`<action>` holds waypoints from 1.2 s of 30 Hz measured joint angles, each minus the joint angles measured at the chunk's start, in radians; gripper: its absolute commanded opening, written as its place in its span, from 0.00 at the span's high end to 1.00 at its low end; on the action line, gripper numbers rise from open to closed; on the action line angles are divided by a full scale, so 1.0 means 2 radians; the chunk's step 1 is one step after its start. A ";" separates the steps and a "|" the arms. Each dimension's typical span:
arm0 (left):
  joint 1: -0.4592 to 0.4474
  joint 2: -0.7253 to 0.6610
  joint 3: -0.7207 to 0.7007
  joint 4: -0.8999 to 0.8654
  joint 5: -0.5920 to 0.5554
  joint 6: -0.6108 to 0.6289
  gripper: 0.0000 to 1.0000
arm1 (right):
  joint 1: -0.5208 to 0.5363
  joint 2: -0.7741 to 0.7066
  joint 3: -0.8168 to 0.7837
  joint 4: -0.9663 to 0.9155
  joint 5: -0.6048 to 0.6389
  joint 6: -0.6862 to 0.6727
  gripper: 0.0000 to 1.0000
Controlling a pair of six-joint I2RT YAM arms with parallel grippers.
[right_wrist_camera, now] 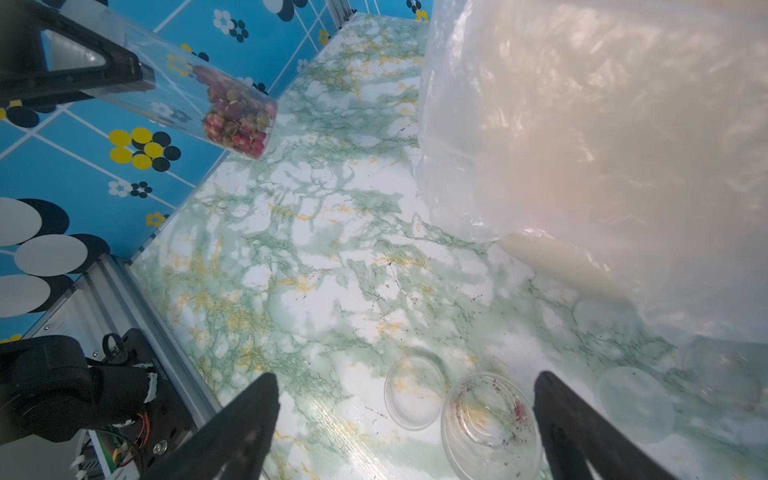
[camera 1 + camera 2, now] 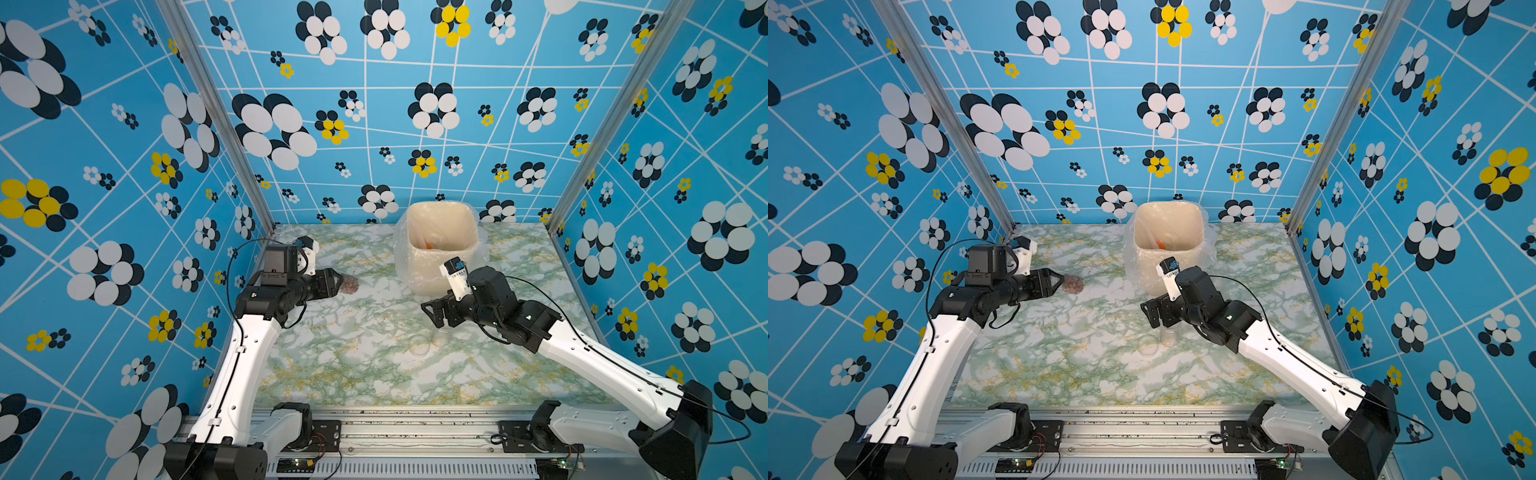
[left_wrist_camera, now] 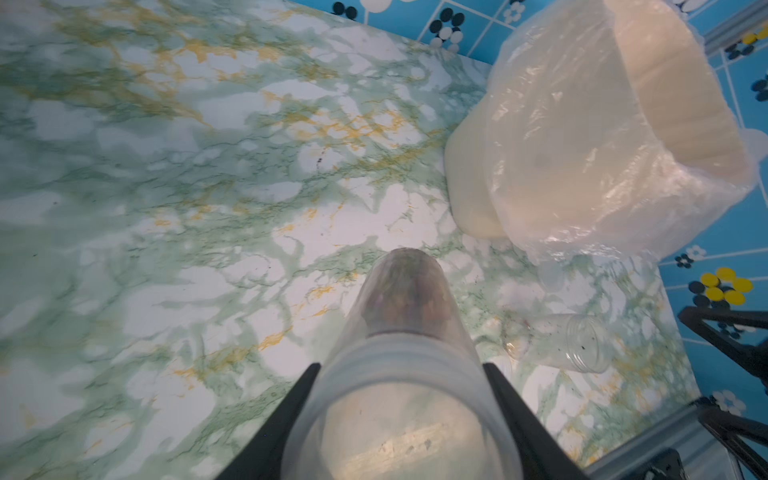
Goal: Empty the moldy dried flower tea in the jars
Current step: Pick up the jar from the center of the board.
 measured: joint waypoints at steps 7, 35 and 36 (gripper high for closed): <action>-0.075 0.043 0.122 -0.082 0.055 0.098 1.00 | 0.000 -0.005 -0.017 0.043 -0.028 -0.022 0.02; -0.279 0.150 0.240 -0.218 0.148 0.254 1.00 | -0.001 -0.051 -0.062 0.068 -0.090 -0.110 0.07; -0.279 0.150 0.240 -0.218 0.149 0.255 1.00 | -0.001 -0.049 -0.062 0.068 -0.095 -0.112 0.07</action>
